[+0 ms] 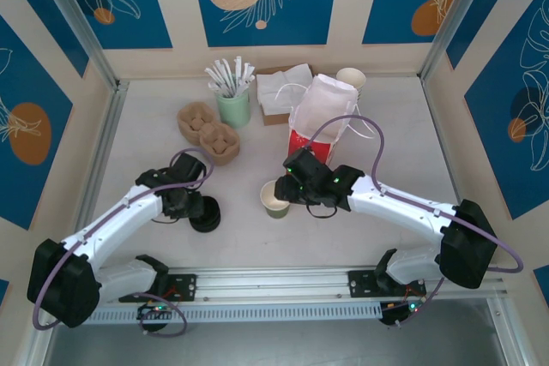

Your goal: Pack the takeout coffee

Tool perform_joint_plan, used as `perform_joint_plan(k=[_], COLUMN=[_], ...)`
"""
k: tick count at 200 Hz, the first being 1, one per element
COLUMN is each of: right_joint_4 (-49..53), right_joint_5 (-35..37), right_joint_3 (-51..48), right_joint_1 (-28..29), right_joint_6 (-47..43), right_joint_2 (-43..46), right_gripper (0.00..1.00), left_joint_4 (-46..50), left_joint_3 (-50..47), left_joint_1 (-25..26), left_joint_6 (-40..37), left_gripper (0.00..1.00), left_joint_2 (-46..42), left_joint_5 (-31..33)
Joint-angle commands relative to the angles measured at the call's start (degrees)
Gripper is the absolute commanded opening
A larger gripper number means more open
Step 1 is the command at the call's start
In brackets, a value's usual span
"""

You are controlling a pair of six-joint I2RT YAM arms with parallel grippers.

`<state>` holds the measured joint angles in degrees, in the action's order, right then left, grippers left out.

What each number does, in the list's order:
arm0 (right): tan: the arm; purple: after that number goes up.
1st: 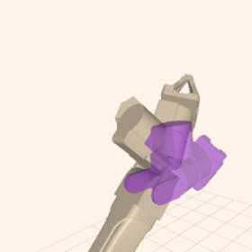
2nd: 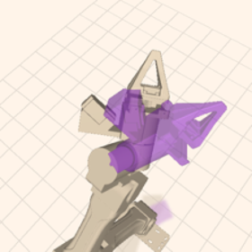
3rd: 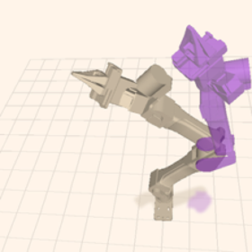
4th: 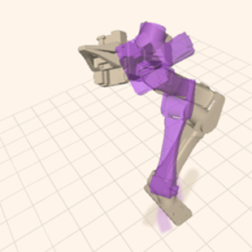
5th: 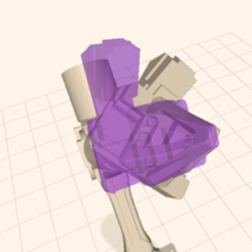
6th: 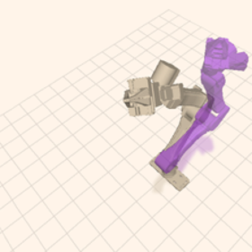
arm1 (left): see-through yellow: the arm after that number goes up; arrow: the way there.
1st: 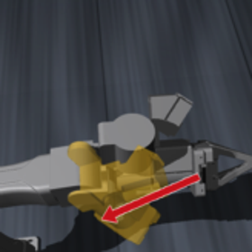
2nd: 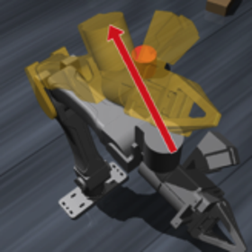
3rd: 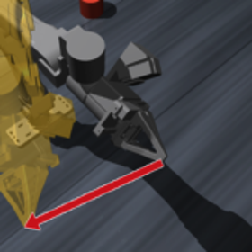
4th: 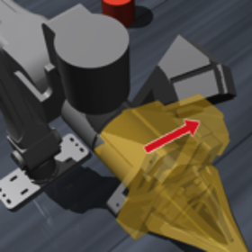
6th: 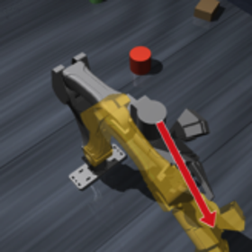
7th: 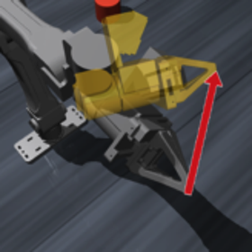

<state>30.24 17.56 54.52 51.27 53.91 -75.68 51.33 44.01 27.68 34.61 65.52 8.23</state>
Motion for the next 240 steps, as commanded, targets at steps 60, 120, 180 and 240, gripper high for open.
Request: perform_joint_plan(k=[60, 120, 180, 240], right_joint_4=[4.16, 6.76, 5.71, 5.44], right_joint_5=[0.54, 0.12, -2.24, -2.71], right_joint_3=[2.76, 5.58, 10.34, 11.30], right_joint_1=[-0.55, -0.57, 2.49, 3.73], right_joint_6=[0.24, -0.33, -0.71, -0.52], right_joint_2=[3.49, 6.19, 4.77, 2.21], right_gripper=[0.49, 0.49, 0.49, 0.49], left_joint_4=[-0.53, 0.82, 2.81, 2.73], left_joint_3=[0.90, 2.19, 4.59, 3.37], left_joint_1=[0.92, 1.12, 1.67, 1.67], left_joint_6=[-0.04, -0.33, -0.46, -0.70], left_gripper=[0.32, 0.24, 0.22, 0.35], left_joint_2=[1.28, 1.24, 0.31, 1.78], left_joint_5=[1.05, 1.78, 2.45, 3.38])
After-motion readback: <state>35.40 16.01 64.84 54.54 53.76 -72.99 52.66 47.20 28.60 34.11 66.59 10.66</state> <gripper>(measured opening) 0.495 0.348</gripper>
